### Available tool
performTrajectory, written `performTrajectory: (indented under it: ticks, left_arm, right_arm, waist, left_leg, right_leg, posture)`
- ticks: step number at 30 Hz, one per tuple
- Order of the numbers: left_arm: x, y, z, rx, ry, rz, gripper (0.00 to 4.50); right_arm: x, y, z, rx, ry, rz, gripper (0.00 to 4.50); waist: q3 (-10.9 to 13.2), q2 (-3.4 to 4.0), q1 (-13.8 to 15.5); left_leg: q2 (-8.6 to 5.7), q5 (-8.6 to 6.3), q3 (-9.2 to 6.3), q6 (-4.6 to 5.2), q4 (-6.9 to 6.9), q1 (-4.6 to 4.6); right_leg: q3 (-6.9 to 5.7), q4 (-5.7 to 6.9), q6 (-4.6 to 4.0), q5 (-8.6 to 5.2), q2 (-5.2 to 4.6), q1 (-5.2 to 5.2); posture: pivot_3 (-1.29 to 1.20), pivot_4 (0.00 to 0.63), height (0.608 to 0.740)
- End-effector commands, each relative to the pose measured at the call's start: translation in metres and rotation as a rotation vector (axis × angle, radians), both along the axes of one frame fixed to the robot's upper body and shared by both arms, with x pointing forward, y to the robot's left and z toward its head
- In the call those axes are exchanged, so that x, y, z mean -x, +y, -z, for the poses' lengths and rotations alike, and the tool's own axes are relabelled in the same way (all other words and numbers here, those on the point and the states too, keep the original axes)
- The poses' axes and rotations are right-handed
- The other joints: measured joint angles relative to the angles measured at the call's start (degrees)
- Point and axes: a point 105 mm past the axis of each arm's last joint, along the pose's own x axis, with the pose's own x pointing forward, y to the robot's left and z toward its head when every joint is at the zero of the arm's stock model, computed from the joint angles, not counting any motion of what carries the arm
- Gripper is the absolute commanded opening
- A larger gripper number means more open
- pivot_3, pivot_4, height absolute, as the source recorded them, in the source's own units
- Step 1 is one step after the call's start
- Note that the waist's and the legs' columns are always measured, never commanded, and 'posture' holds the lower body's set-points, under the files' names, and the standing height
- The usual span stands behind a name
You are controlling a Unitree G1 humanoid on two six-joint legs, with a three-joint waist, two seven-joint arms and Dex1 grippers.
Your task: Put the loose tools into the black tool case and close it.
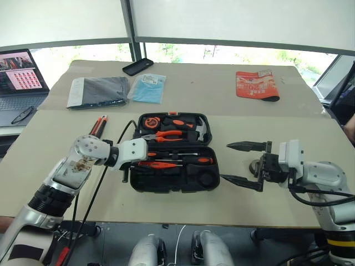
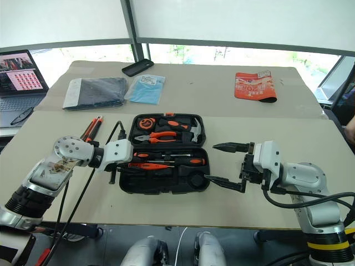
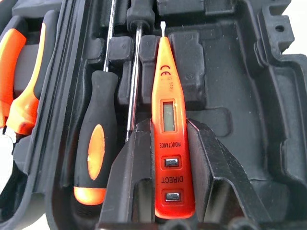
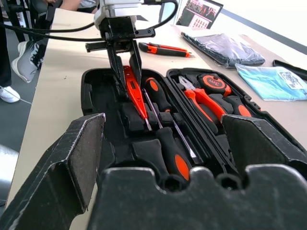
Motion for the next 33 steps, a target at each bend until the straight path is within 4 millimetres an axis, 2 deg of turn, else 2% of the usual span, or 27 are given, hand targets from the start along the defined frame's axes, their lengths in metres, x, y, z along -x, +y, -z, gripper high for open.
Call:
performTrajectory:
  ticks: [1,11,16,19,21,22,26,27,29,33]
  left_arm:
    - [0.004,0.006,0.012,-0.077,0.053,-0.020,0.49]
    - [0.008,0.018,0.016,-0.166,0.066,-0.039,0.49]
    - [0.006,0.012,0.018,-0.124,0.067,-0.050,0.49]
    - [0.013,0.003,0.021,-0.072,0.117,-0.015,0.49]
    - [0.014,0.003,0.022,-0.040,0.144,-0.042,1.50]
    - [0.012,0.005,0.021,-0.033,0.128,-0.050,1.74]
    - [0.001,0.001,-0.005,0.155,-0.002,-0.041,3.22]
    - [0.002,-0.001,-0.013,0.222,0.001,-0.040,3.46]
    - [0.004,0.000,-0.026,0.314,0.017,-0.057,3.46]
    - [0.010,0.005,-0.031,0.328,-0.010,-0.020,3.46]
  right_arm:
    - [0.004,0.001,-0.010,-0.029,-0.033,0.000,4.50]
    - [0.003,0.001,-0.010,-0.028,-0.032,-0.002,4.50]
    - [0.002,0.001,-0.009,-0.023,-0.030,-0.004,4.50]
    - [0.001,0.002,-0.008,-0.021,-0.026,-0.007,4.50]
    - [0.001,0.003,-0.008,-0.021,-0.026,-0.011,4.50]
    - [0.000,0.004,-0.008,-0.022,-0.026,-0.012,4.50]
    - [-0.003,0.006,-0.008,-0.036,-0.032,-0.012,4.50]
    - [-0.004,0.007,-0.010,-0.057,-0.035,-0.006,4.50]
    - [-0.008,0.010,-0.016,-0.100,-0.035,0.002,4.50]
    - [-0.008,0.014,-0.013,-0.093,-0.026,-0.013,4.50]
  waist:
    - [0.0,0.00,0.0]
    - [0.0,0.00,-0.2]
    - [0.0,0.00,-0.3]
    - [0.0,0.00,-0.1]
    - [0.0,0.00,-0.1]
    - [0.0,0.00,-0.1]
    - [0.0,0.01,-0.1]
    - [0.0,0.00,-0.1]
    - [0.0,-0.03,-0.1]
    - [0.0,-0.03,-0.1]
  left_leg:
    - [0.00,0.00,0.00,0.00,0.00,0.01]
    - [0.04,0.01,0.00,-0.01,0.00,0.06]
    - [0.05,0.02,0.01,-0.04,0.00,0.07]
    - [0.04,0.03,0.01,-0.04,0.02,0.07]
    - [0.03,0.03,0.01,-0.04,0.06,0.06]
    - [0.03,0.03,0.02,-0.04,0.08,0.06]
    - [0.02,0.08,0.03,-0.14,0.09,0.05]
    - [0.02,0.11,0.02,-0.18,0.09,0.03]
    - [0.03,0.13,0.02,-0.22,0.14,-0.04]
    - [0.04,0.13,0.01,-0.22,0.31,-0.07]
  right_leg:
    - [0.01,0.00,0.00,0.00,0.00,0.00]
    - [0.05,0.05,0.00,0.00,0.06,0.01]
    - [0.07,0.05,-0.01,-0.01,0.08,0.01]
    - [0.07,0.06,-0.01,0.00,0.06,0.02]
    - [0.06,0.06,-0.01,0.00,0.04,0.03]
    - [0.06,0.06,-0.01,0.00,0.04,0.03]
    - [0.08,0.05,-0.01,0.00,0.03,0.03]
    - [0.07,0.04,-0.01,0.00,0.03,0.02]
    - [0.03,0.05,-0.01,0.00,0.01,0.00]
    - [0.01,0.12,0.01,0.01,0.00,0.00]
  posture:
    - [0.00,0.150,0.740]
    - [0.00,0.150,0.740]
    - [0.00,0.150,0.740]
    - [0.00,0.150,0.740]
    - [0.00,0.150,0.740]
    - [0.00,0.150,0.740]
    - [0.00,0.150,0.740]
    - [0.00,0.150,0.740]
    - [0.00,0.150,0.740]
    - [0.00,0.150,0.740]
